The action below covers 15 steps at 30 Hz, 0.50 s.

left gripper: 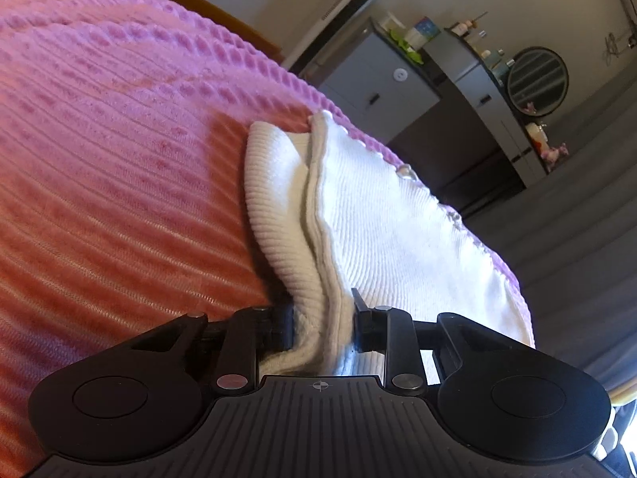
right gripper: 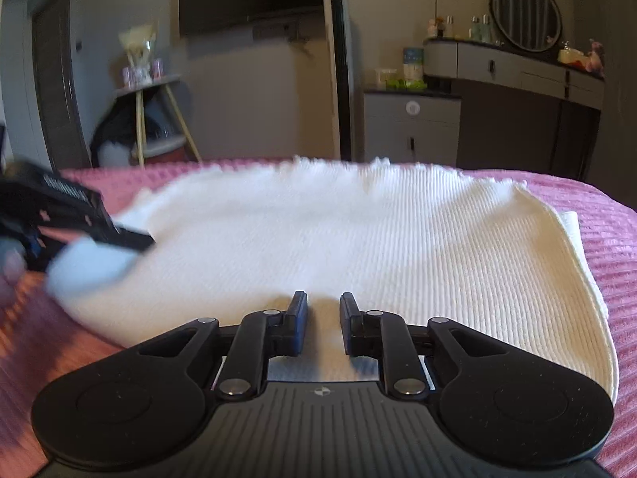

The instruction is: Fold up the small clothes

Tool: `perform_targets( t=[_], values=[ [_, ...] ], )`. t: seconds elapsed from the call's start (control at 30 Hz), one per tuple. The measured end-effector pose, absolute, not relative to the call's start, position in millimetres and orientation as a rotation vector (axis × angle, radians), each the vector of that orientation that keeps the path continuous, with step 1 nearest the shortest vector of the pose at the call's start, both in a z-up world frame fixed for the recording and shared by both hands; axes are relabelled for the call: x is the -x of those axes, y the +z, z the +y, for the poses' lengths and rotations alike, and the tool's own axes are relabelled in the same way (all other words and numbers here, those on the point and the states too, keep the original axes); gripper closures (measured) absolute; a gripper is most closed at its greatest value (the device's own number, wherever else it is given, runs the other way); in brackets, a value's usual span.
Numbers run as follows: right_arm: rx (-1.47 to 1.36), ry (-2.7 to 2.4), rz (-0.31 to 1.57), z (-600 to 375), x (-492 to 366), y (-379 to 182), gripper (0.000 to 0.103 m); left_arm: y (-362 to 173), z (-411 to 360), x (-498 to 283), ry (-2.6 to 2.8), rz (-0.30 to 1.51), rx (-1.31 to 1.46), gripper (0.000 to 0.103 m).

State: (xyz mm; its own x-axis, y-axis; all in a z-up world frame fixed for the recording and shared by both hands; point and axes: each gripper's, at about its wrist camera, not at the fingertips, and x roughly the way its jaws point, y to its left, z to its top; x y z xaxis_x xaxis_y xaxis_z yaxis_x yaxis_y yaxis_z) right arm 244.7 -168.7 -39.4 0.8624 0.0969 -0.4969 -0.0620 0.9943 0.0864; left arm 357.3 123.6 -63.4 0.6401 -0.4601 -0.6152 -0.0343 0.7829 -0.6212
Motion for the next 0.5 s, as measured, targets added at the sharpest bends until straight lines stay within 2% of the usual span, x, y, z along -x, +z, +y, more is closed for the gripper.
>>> perform_targets(
  t=[0.13,0.17,0.23,0.33,0.43,0.5],
  values=[
    [-0.041,0.106,0.568,-159,-253,-54,0.085,-67,121,-360,-0.262,0.859,0.644,0.068],
    [-0.016,0.12,0.595,-156,-257,-61,0.084,-66,120,-360,-0.265,0.858,0.636,0.074],
    [-0.03,0.135,0.615,-162,-258,-52,0.084,-63,122,-361,-0.263,0.863,0.641,0.078],
    [-0.053,0.118,0.55,-181,-232,-33,0.085,-49,120,-361,-0.256,0.853,0.613,0.081],
    [-0.011,0.036,0.488,-202,-195,-26,0.077,-25,106,-360,-0.268,0.816,0.556,0.082],
    [-0.008,-0.006,0.498,-215,-177,-31,0.076,-6,91,-359,-0.302,0.788,0.537,0.082]
  ],
)
